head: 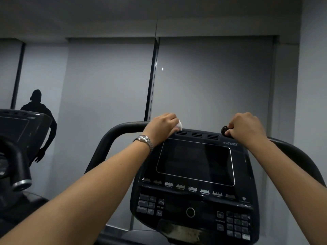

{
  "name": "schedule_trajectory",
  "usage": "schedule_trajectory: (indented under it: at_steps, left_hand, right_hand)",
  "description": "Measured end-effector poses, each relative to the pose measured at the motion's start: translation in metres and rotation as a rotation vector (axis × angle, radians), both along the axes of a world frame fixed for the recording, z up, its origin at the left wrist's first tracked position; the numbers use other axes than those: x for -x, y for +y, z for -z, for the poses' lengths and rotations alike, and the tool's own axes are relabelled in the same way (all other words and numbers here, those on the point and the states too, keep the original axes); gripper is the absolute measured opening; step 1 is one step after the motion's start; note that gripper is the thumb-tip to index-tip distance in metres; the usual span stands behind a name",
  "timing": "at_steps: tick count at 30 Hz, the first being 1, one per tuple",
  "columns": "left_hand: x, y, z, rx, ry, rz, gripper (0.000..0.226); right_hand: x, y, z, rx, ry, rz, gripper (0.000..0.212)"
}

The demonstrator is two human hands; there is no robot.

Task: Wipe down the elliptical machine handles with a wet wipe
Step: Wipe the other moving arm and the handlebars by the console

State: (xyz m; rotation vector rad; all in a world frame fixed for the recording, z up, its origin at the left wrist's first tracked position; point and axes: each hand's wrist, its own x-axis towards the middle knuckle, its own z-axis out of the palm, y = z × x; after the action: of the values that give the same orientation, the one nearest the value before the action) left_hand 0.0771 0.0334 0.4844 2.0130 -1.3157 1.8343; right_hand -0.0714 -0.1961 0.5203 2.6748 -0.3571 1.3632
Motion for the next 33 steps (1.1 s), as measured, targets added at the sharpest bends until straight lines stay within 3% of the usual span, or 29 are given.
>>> schedule_trajectory:
  at_steps: [4,9,12,22,33]
  left_hand:
    - [-0.002,-0.006,0.003,-0.035,-0.046,0.007,0.003]
    - [-0.01,0.032,0.013,0.088,-0.081,-0.01,0.019]
    - [-0.011,0.034,0.019,0.125,-0.092,-0.038,0.017]
    - [0.004,-0.003,0.003,-0.08,-0.077,-0.134,0.017]
    - [0.012,0.063,0.019,-0.011,-0.008,-0.253,0.03]
  right_hand:
    - [0.004,-0.001,0.001,-0.012,-0.013,-0.009,0.022]
    - [0.004,-0.006,0.004,-0.041,-0.021,-0.015,0.025]
    - [0.001,-0.003,0.004,-0.016,-0.015,-0.003,0.024]
    - [0.0,-0.001,0.01,0.019,-0.048,0.011,0.022]
    - [0.011,0.0,0.019,0.062,0.023,0.029,0.032]
